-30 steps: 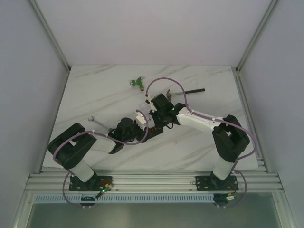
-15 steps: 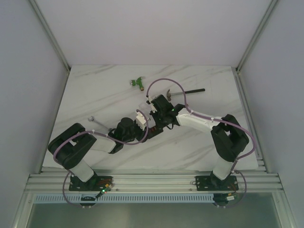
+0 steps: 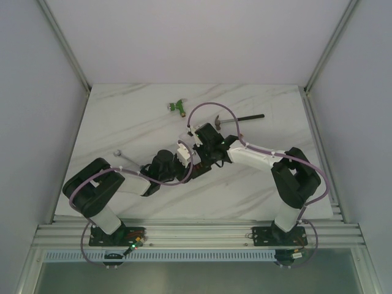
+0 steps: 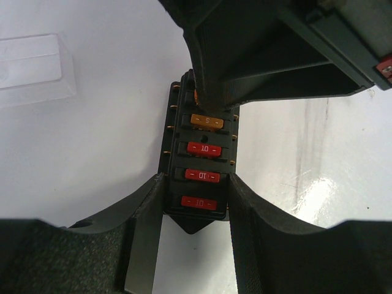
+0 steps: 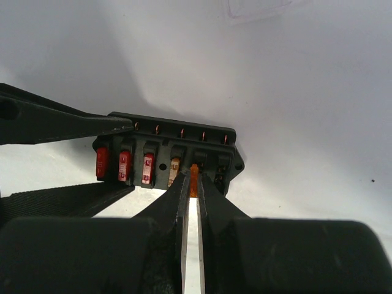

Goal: Snap on the fuse box
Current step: Install the fuse at the fuse box base.

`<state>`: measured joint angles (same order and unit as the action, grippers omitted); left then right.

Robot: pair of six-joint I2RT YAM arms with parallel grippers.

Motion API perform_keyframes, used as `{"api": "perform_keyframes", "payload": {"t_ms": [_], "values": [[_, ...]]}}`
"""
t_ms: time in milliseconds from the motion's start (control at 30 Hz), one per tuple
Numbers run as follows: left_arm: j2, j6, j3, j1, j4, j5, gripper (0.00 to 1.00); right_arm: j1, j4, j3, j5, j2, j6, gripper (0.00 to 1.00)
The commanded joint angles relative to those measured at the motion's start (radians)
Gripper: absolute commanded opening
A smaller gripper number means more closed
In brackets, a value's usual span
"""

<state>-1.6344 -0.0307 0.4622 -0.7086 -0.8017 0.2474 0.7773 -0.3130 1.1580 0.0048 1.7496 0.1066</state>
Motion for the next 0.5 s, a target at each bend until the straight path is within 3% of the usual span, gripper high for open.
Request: {"api": "perform_keyframes", "payload": {"t_ms": [0, 467], "values": [[-0.021, 0.042, 0.013, -0.006, 0.113, 0.036, 0.49, 0.002, 0.012, -0.027, 0.019, 0.002, -0.054, 0.0], [-0.032, 0.048, 0.026, 0.001, 0.135, 0.043, 0.48, 0.001, 0.062, -0.075, 0.026, -0.056, -0.044, 0.0]]}}
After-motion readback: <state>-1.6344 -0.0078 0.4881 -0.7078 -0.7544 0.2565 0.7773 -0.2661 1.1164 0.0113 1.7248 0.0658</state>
